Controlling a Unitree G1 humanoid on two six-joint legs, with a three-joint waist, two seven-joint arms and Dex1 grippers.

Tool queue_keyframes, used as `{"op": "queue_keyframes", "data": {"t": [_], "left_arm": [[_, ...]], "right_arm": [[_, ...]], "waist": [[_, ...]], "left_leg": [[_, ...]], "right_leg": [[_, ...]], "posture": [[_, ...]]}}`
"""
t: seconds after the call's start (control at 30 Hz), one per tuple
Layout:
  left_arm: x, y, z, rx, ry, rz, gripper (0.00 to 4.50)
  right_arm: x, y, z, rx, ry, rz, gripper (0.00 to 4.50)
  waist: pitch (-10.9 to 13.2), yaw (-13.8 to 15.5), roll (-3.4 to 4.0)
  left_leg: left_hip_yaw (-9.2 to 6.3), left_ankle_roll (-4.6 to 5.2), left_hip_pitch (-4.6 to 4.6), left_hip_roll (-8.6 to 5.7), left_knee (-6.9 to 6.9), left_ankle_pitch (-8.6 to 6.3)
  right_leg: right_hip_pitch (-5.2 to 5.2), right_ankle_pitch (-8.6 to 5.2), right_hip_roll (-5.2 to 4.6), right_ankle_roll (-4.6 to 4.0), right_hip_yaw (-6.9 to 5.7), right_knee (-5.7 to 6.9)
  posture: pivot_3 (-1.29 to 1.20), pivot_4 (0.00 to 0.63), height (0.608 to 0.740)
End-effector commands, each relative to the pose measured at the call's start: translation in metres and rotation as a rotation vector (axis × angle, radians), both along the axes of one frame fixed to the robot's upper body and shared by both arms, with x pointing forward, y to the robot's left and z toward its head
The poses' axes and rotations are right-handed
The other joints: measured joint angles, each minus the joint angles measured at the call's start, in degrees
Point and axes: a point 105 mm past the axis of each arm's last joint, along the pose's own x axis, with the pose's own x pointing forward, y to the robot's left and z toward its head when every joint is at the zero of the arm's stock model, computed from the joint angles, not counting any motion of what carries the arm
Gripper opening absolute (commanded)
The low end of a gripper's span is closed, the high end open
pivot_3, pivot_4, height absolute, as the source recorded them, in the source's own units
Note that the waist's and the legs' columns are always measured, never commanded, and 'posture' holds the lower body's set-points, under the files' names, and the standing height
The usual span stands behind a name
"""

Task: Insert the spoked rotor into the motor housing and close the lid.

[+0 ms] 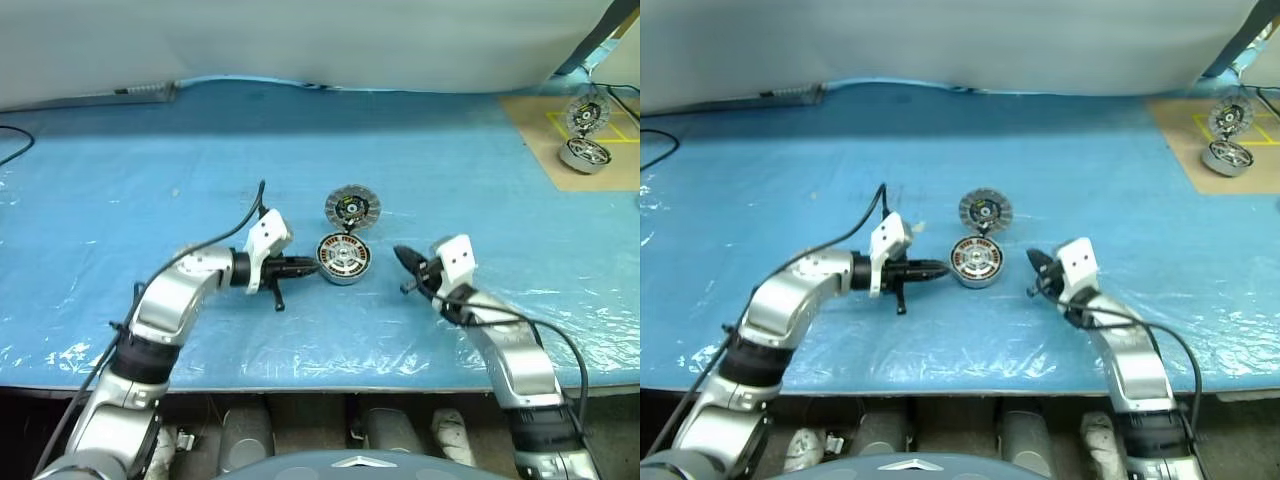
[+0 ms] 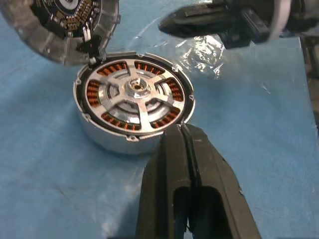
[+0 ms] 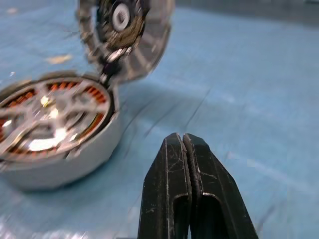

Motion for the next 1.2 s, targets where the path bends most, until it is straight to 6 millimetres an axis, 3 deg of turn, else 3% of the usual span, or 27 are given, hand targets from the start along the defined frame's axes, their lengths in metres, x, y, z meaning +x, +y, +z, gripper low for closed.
{"op": "queue_keyframes", "data": {"t": [0.03,0.27,0.4,0.7,0.8,1.03,1.2], "left_arm": [[-0.011,0.004,0.017,-0.091,-0.157,0.029,0.02],[-0.016,0.014,0.005,-0.166,-0.236,0.131,0.02],[-0.017,0.017,-0.006,-0.195,-0.249,0.15,0.02],[-0.014,0.023,-0.032,-0.23,-0.223,0.188,0.02],[-0.017,0.023,-0.039,-0.223,-0.207,0.168,0.02],[-0.017,0.02,-0.046,-0.177,-0.212,0.139,0.02],[-0.012,0.018,-0.043,-0.198,-0.22,0.169,0.02]], "right_arm": [[0.021,-0.009,0.006,-0.084,0.016,-0.084,0.0],[0.053,0.001,0.025,-0.111,0.016,-0.08,0.0],[0.069,0.018,0.036,-0.102,0.019,0.003,0.0],[0.099,0.033,0.06,-0.132,-0.017,0.135,0.0],[0.1,0.04,0.065,-0.087,-0.007,0.214,0.0],[0.077,0.062,0.086,0.015,0.013,0.495,0.0],[0.058,0.071,0.084,0.026,0.032,0.594,0.0]], "waist": [[0.0,0.1,0.0],[0.0,0.0,0.01],[0.0,-0.4,0.02],[0.0,-0.4,0.02],[0.0,-0.3,0.02],[0.0,-0.2,0.02],[0.0,-0.1,0.01]], "left_leg": [[0.0,0.0,0.0,-0.01,0.0,0.0],[0.0,0.0,0.03,0.0,0.03,0.0],[0.03,0.0,0.06,0.01,0.07,0.0],[0.04,0.01,0.14,0.02,0.13,0.0],[0.04,0.21,0.12,0.03,0.17,0.11],[0.09,0.46,0.13,0.18,0.3,0.0],[0.12,0.5,0.16,0.24,0.41,0.01]], "right_leg": [[0.0,0.0,0.0,0.0,0.0,-0.01],[0.0,0.0,-0.01,0.0,0.01,0.03],[0.0,0.01,0.0,0.0,0.05,0.07],[-0.03,0.03,0.0,-0.03,0.06,0.13],[-0.04,0.03,0.0,-0.04,0.06,0.16],[-0.04,0.08,0.03,-0.13,0.01,0.28],[-0.04,0.11,0.04,-0.18,-0.01,0.36]], "posture": [[0.0,0.15,0.74],[0.0,0.15,0.74],[0.0,0.15,0.74],[0.0,0.15,0.74],[0.0,0.15,0.74],[0.0,0.15,0.74],[0.0,0.15,0.74]]}}
